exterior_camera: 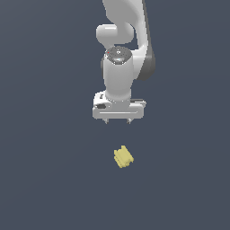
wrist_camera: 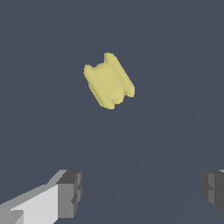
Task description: Pick up the object and move it to a goal position.
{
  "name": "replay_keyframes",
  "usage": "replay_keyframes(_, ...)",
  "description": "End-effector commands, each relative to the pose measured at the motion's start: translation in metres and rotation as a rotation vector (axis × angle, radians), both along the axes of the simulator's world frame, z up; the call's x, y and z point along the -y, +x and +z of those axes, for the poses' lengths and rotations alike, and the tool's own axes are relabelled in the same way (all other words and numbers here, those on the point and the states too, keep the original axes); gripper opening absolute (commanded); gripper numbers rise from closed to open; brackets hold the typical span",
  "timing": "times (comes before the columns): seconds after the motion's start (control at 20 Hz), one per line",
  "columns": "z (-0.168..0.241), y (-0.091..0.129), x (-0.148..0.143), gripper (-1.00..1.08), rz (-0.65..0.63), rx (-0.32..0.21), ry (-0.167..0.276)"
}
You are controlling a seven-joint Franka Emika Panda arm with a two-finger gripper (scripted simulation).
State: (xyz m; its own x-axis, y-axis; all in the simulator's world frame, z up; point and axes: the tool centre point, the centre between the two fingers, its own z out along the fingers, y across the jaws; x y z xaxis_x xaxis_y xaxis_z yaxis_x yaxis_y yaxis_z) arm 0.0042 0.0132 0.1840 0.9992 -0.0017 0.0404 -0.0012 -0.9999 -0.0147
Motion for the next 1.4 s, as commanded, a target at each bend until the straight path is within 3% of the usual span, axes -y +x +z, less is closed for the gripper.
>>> replay_keyframes(0.0,0.0,0.0,0.0,1.0,0.0,0.0,0.0)
replay_keyframes(0.55,0.0,0.0,-0.001,1.0,0.002,-0.001,0.0)
replay_keyframes(1.0,-0.002,-0.009,-0.027,1.0,0.066,-0.026,-0.011)
replay_keyframes(1.35,-0.005,-0.001,-0.026,1.0,0.089,-0.026,-0.012)
